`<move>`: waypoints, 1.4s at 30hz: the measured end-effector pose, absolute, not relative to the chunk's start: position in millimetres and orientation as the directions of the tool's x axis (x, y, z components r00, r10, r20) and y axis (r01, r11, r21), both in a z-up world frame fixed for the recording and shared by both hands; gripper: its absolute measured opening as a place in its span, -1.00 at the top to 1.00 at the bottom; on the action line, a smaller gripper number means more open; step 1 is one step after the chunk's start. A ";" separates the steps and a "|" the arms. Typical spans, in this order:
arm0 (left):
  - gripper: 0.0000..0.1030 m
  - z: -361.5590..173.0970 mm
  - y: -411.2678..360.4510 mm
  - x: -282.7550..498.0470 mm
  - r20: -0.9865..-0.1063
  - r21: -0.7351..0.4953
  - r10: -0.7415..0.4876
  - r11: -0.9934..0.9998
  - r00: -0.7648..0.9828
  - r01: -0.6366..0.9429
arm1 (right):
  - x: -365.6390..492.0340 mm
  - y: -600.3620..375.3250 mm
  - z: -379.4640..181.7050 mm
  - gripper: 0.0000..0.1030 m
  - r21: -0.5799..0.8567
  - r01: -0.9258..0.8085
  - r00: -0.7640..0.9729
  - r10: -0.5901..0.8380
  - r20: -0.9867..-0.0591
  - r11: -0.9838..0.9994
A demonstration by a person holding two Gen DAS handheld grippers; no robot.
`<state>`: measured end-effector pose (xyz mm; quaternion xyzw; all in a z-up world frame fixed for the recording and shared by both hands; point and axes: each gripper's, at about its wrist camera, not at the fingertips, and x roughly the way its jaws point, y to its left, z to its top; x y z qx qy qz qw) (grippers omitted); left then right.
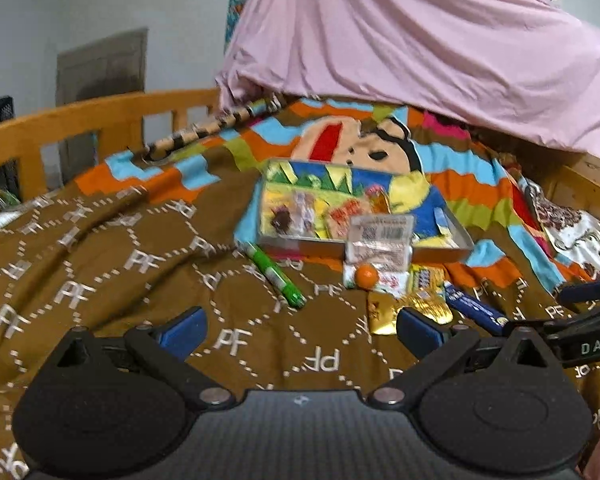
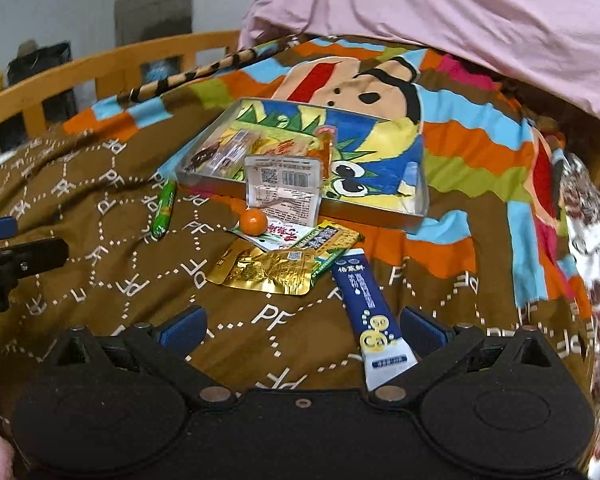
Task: Organize snacks
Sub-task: 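Lift both tools out of the tray and move toward the remaining snacks, then grasp the green tube with the left tool while the right tool approaches the gold foil packet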
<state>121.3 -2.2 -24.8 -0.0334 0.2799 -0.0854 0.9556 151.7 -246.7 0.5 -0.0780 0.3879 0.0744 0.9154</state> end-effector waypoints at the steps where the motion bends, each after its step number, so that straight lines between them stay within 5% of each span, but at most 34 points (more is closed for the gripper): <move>1: -0.99 -26.7 -3.1 124.8 -0.535 -0.118 -0.191 0.981 0.823 0.151 | 155.4 -245.1 -0.4 -0.99 -0.110 -0.215 0.687 0.071 -0.723 0.970; 6: -0.99 -35.4 -10.0 143.6 -0.557 -0.145 -0.263 0.965 0.788 0.220 | 174.7 -247.7 -2.3 -0.99 -0.190 -0.299 0.685 0.071 -0.725 0.935; 15: -0.99 -47.7 -15.2 190.9 -0.599 -0.041 -0.265 0.953 0.756 0.301 | 208.7 -240.7 -19.6 -0.99 -0.171 -0.576 0.618 0.289 -0.731 0.799; 23: -0.99 -60.1 13.3 243.8 -0.565 -0.291 -0.355 0.931 0.745 0.223 | 243.1 -222.3 -52.6 -0.99 -0.174 -0.764 0.497 0.396 -0.772 0.621; 34: -0.98 -83.3 24.8 286.1 -0.561 -0.432 -0.462 0.871 0.687 0.233 | 282.0 -223.7 -87.3 -0.97 -0.094 -0.794 0.416 0.425 -0.804 0.600; 42: -0.47 -102.5 26.3 306.4 -0.635 -0.447 -0.432 0.882 0.641 0.152 | 285.0 -223.7 -88.2 -0.72 -0.024 -0.818 0.361 0.480 -0.799 0.575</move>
